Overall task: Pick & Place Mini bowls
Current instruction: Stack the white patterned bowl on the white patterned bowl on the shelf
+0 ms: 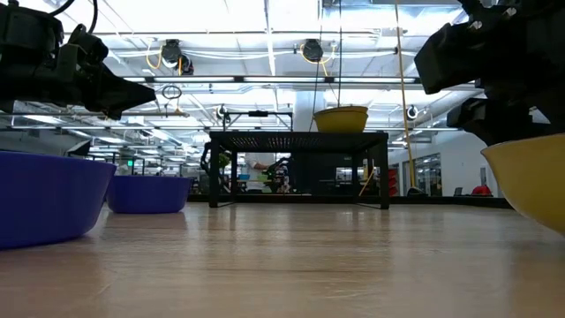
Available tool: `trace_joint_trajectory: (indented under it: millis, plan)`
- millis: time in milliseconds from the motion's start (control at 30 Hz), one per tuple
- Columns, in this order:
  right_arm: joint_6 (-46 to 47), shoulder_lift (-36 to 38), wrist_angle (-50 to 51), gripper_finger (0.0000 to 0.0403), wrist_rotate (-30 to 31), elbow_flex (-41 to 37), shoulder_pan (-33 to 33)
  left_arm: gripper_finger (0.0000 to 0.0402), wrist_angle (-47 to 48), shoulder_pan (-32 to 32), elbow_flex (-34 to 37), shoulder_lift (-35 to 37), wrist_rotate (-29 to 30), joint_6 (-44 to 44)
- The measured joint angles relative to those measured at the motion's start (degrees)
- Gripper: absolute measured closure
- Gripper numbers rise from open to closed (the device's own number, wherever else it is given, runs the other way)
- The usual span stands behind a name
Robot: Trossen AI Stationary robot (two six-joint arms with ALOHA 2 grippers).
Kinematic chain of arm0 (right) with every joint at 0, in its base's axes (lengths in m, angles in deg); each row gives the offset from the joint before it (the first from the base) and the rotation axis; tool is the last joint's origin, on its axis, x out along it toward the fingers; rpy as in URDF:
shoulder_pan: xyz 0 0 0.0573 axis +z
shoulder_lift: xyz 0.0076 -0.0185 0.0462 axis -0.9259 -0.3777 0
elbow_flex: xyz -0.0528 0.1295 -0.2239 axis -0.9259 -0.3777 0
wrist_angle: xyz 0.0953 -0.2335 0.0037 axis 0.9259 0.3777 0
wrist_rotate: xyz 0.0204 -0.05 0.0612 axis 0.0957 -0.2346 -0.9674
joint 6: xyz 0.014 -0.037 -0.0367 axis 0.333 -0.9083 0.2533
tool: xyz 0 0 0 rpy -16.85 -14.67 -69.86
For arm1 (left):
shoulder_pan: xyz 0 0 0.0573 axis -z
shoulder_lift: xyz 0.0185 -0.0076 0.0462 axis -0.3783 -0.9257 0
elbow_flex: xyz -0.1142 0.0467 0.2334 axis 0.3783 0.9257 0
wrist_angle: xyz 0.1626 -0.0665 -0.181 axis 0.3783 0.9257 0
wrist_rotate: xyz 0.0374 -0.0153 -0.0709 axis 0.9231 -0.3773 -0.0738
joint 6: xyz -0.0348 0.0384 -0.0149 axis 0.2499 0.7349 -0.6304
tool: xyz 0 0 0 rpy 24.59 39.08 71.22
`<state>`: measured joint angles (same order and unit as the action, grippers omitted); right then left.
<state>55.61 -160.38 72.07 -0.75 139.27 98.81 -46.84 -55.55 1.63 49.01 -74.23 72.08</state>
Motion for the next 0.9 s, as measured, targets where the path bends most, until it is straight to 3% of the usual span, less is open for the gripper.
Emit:
trace_joint_trajectory:
  millis: [500, 900]
  plan:
    - [0.02, 0.00, -0.04, 0.0297, -0.04, 0.00, 0.00, 0.0321, 0.00, 0.00, 0.01, 0.01, 0.00, 0.00]
    - [-0.11, 0.11, -0.03, 0.0327, -0.22, 0.02, -0.02, 0.0321, 0.00, -0.01, 0.01, 0.01, 0.00, 0.00]
